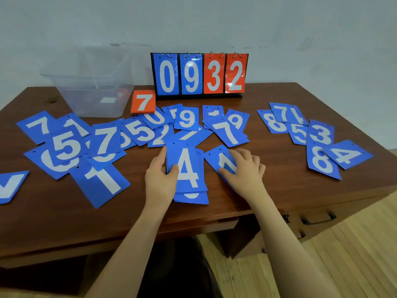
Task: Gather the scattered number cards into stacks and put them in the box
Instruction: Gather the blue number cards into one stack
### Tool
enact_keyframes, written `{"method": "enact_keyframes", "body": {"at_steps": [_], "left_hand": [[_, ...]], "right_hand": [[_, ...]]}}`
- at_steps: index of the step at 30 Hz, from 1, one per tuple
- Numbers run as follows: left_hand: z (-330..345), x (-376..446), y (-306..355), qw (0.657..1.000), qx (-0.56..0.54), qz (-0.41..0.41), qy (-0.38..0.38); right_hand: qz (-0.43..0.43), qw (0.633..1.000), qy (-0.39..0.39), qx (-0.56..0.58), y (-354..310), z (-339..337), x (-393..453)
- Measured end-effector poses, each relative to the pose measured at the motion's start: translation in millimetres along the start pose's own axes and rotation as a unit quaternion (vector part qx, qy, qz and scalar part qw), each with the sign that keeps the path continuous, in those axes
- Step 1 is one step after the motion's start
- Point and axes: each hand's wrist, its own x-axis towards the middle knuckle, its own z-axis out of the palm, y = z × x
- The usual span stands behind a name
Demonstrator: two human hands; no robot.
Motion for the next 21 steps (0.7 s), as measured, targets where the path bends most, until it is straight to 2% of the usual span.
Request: {"method": "enact_keyframes", "body": {"at_steps": [3, 10, 12, 14, 17, 21], "left_hand": [[-2, 3, 0, 1.0, 0.005, 0.002, 0.011], [4, 6, 1, 1.0, -0.007, -0.006, 0.003], [4, 5, 2, 1.0, -0.004, 0.0, 0.006], [2, 5, 2, 1.0, 0.002, 0.012, 0.018], [-5, 5, 3, 0.998, 0.012, 0.022, 0.054], [-11, 8, 6, 0.997, 0.002, 0.02, 0.073]], "right_hand": [[0.077, 0.997, 0.026, 0.009, 3, -1, 3], [0.159, 0.986, -0.018, 0.045, 0, -2, 9], [0.139, 0.987, -0.009, 0.085, 0, -1, 9], [0.084, 0.982, 0.022, 0.17, 0, -1, 6], [0.03, 0.95, 0.087, 0.299, -6, -8, -4], [0.032, 0.891, 0.163, 0.422, -22, -12, -15]]}}
